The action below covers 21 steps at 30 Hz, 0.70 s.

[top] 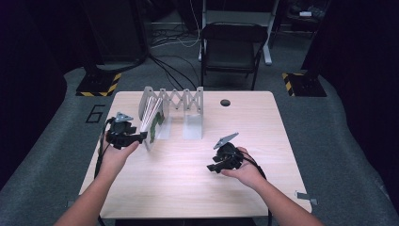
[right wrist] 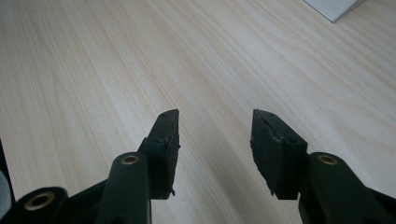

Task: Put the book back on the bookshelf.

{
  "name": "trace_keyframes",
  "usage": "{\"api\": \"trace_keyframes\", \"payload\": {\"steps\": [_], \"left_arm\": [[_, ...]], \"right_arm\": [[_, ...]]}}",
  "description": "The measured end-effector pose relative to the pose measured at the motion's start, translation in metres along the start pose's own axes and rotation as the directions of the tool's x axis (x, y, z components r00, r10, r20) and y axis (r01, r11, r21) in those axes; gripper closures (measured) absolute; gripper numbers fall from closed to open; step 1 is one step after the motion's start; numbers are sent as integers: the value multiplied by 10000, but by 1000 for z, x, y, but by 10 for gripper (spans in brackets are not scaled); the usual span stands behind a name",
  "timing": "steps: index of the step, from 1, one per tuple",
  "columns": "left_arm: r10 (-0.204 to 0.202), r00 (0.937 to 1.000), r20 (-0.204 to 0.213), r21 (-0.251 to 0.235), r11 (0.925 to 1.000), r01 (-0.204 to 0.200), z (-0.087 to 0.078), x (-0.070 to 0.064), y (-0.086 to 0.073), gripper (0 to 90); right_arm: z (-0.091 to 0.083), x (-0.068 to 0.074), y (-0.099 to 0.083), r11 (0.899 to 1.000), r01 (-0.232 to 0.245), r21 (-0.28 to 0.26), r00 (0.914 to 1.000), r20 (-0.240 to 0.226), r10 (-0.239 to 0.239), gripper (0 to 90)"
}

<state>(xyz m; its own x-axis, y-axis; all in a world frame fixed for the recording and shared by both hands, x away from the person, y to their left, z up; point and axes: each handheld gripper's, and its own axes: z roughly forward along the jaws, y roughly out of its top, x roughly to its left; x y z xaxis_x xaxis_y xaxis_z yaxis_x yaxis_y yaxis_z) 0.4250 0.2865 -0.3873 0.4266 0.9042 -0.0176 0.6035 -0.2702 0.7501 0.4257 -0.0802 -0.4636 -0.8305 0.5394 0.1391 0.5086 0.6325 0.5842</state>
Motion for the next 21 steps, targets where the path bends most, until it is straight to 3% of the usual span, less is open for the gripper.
{"api": "trace_keyframes", "payload": {"steps": [3, 21], "left_arm": [[-24, 9999, 122, -3, 10000, 24, -2, -2, -4, 476], [214, 9972, 722, 57, 9997, -219, -13, -18, -34, 477]], "right_arm": [[2, 1, -1, 9997, -218, -54, 9998, -3, 218, 522], [1, 2, -8, 9990, -386, -241, 9993, 25, 386, 522]]}}
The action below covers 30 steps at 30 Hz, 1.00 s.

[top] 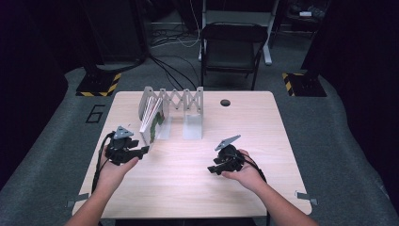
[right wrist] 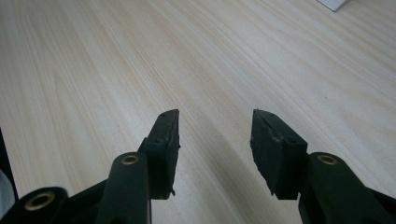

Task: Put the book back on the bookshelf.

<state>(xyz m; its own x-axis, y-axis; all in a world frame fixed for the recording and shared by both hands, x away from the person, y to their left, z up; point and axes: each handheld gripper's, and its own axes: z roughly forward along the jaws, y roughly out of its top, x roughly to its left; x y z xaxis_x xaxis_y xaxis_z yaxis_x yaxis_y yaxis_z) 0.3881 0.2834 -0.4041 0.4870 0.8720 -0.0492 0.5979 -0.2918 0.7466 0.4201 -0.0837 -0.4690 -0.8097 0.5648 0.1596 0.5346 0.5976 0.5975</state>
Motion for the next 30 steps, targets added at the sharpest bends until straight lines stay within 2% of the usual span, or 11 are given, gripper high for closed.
{"api": "trace_keyframes", "payload": {"steps": [4, 5, 7, 12, 14, 20, 22, 24, 30], "left_arm": [[30, 9999, 127, -24, 10000, -30, 1, -4, -8, 477], [35, 9999, 136, 9, 10000, -35, 2, -4, -9, 477], [38, 9998, 211, 37, 10000, -38, 2, -6, -13, 477], [-90, 9993, 359, 119, 9999, 86, 5, -8, -28, 477], [-96, 9991, 404, 163, 9998, 89, 6, -8, -31, 477], [361, 9989, 307, 28, 9993, -362, 10, -13, -46, 477], [356, 9987, 378, -19, 9994, -356, 11, -14, -49, 477], [381, 9976, 579, -4, 9993, -381, 13, -15, -53, 477], [333, 9974, 642, -29, 9994, -332, 17, -16, -60, 476]], "right_arm": [[-1, 2, 0, 10000, 3, 52, 10000, 11, -3, 522], [-1, 4, 0, 9999, -165, 46, 9999, 35, 165, 522], [-1, 4, 0, 10000, 41, 13, 10000, -4, -41, 522], [1, 7, -3, 9998, -36, -191, 10000, 44, 37, 523], [0, 7, -4, 9999, -92, -57, 9999, 44, 92, 523], [1, 8, -7, 9999, -76, -119, 9999, 83, 77, 523], [1, 9, -7, 9998, -171, -110, 9998, 92, 172, 523], [1, 10, -8, 9999, -64, -126, 9999, 80, 65, 523], [2, 14, -9, 9994, 76, -349, 9998, 173, -70, 522]]}}
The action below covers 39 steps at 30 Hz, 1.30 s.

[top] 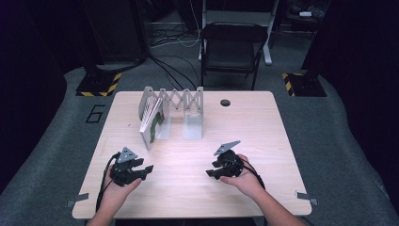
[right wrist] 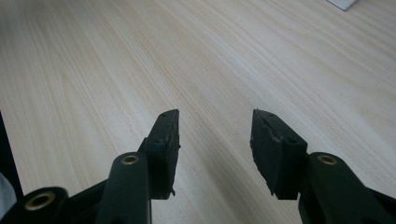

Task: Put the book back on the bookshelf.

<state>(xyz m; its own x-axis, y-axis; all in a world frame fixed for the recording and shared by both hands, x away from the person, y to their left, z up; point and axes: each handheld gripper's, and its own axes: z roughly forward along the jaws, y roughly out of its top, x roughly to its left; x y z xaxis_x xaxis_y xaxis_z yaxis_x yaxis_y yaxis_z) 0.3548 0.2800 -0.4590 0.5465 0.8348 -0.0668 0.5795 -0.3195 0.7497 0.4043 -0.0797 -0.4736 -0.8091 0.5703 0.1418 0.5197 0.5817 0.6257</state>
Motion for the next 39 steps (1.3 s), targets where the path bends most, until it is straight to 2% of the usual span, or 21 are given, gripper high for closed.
{"api": "trace_keyframes", "payload": {"steps": [5, 9, 11, 12, 14, 15, 19, 20, 25, 29, 33, 34, 37, 38, 39], "left_arm": [[-12, 10000, 60, 10, 10000, 12, 3, 2, -4, 472], [-34, 9999, 151, 15, 10000, 34, 6, 4, -8, 462], [-105, 9997, 202, 106, 9999, 103, 8, 5, -10, 460], [37, 9999, 139, 93, 9999, -38, 9, 5, -11, 459], [-6, 10000, 99, 43, 10000, 6, 11, 5, -12, 458], [21, 9999, 142, 75, 10000, -22, 11, 5, -12, 458], [-96, 9998, 154, 125, 9999, 94, 16, 6, -16, 458], [-165, 9994, 299, 121, 9998, 161, 18, 6, -17, 454], [-125, 9993, 353, 203, 9997, 118, 21, 5, -19, 450], [-14, 9997, 263, 159, 9999, 10, 25, 4, -18, 446], [-21, 9992, 387, 186, 9998, 13, 28, 4, -17, 440], [-63, 9996, 270, 123, 9999, 60, 29, 5, -16, 427], [-58, 10000, 55, 94, 9999, 58, 30, 7, -15, 398], [-84, 9995, -304, -5, 10000, 84, 31, 10, -15, 398], [-153, 9988, -456, -126, 9998, 147, 32, 13, -14, 387]], "right_arm": [[2, 1, -5, 9997, -211, 102, 9998, 34, 210, 522], [4, 1, -7, 9998, -178, -27, 9996, 215, 179, 522], [4, 0, -7, 10000, 0, -28, 9996, 296, 0, 521], [5, 1, -8, 10000, -6, -3, 9992, 402, 6, 521], [5, 2, -8, 10000, -63, 4, 9989, 457, 63, 522], [5, 2, -9, 10000, 93, -16, 9984, 552, -92, 521], [5, 3, -11, 9999, -73, -157, 9986, 528, 81, 522], [5, 3, -13, 9997, -113, -212, 9985, 524, 124, 522], [10, 3, -19, 9998, -171, -89, 9986, 499, 175, 523], [12, 5, -22, 10000, 37, 47, 9972, 746, -40, 522], [11, 7, -26, 9998, 176, 46, 9948, 1003, -179, 519], [9, 8, -28, 9996, 261, 58, 9925, 1191, -267, 517], [8, 7, -30, 9996, 274, 47, 9910, 1306, -278, 516], [7, 7, -31, 9994, 339, 33, 9916, 1252, -341, 515], [5, 6, -33, 9996, 284, 31, 9906, 1339, -286, 514]]}}
